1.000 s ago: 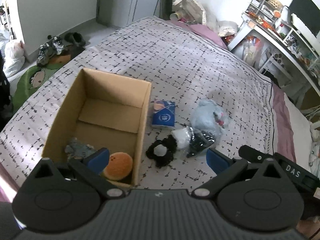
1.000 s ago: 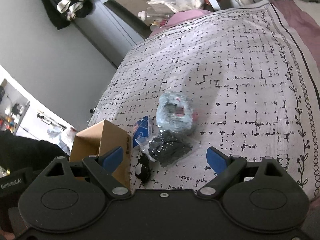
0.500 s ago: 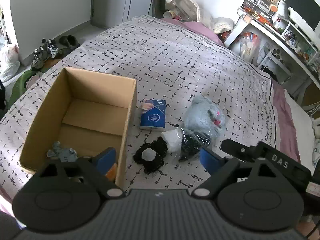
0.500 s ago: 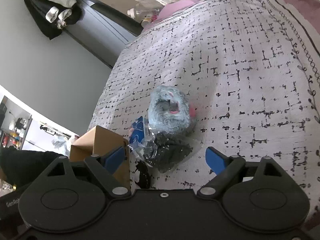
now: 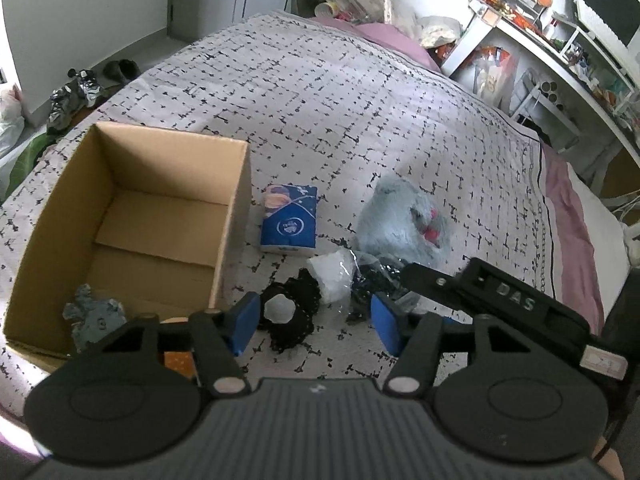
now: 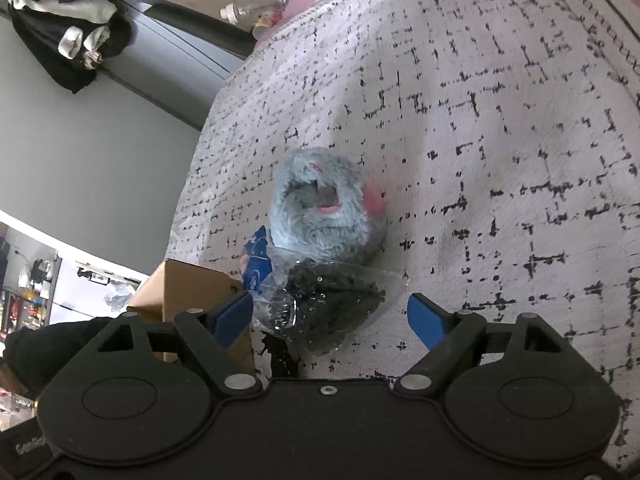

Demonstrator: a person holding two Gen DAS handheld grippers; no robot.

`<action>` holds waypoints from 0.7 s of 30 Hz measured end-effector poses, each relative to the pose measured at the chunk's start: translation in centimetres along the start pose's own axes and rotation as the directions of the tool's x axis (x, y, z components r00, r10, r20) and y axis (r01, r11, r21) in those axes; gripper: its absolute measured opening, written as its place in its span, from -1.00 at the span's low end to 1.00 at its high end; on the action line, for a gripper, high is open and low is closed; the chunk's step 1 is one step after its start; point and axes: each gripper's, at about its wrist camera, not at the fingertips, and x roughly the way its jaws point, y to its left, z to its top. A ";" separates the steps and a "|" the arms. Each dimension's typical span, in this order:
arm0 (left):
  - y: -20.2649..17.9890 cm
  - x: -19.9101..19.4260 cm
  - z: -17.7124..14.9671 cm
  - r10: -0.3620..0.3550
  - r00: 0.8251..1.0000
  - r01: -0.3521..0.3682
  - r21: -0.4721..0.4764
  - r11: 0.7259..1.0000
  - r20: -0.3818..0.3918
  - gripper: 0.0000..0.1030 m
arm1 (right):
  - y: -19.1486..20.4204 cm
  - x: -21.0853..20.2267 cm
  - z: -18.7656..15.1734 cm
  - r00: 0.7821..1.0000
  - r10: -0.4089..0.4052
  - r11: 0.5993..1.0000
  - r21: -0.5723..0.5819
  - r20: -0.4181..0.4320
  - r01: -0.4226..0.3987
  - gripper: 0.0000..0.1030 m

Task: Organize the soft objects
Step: 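Grasp the clear bag of black items with the right tool while the left tool approaches the scrunchie, then grasp the black scrunchie with the left tool while the right tool holds the bag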

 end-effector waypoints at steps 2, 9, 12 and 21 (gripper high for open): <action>-0.2 0.4 0.0 -0.002 1.000 0.002 0.004 1.000 -0.008 0.17 | -0.1 0.5 0.0 1.000 0.012 1.000 0.015 -0.013 -0.011 0.36; -0.7 1.9 -0.3 0.004 0.999 -0.004 0.008 1.000 -0.031 0.16 | 0.0 1.3 0.1 0.998 0.052 0.998 0.025 -0.043 -0.051 -0.38; -1.1 2.5 -0.6 0.013 0.999 -0.012 0.017 1.000 -0.038 0.16 | -0.1 1.1 0.1 0.998 0.054 0.998 0.019 -0.039 -0.053 -0.46; -1.9 5.0 -1.5 0.064 0.996 -0.062 0.044 0.997 -0.056 0.16 | -1.0 -0.6 0.6 1.000 0.010 1.000 0.022 0.010 -0.011 -0.52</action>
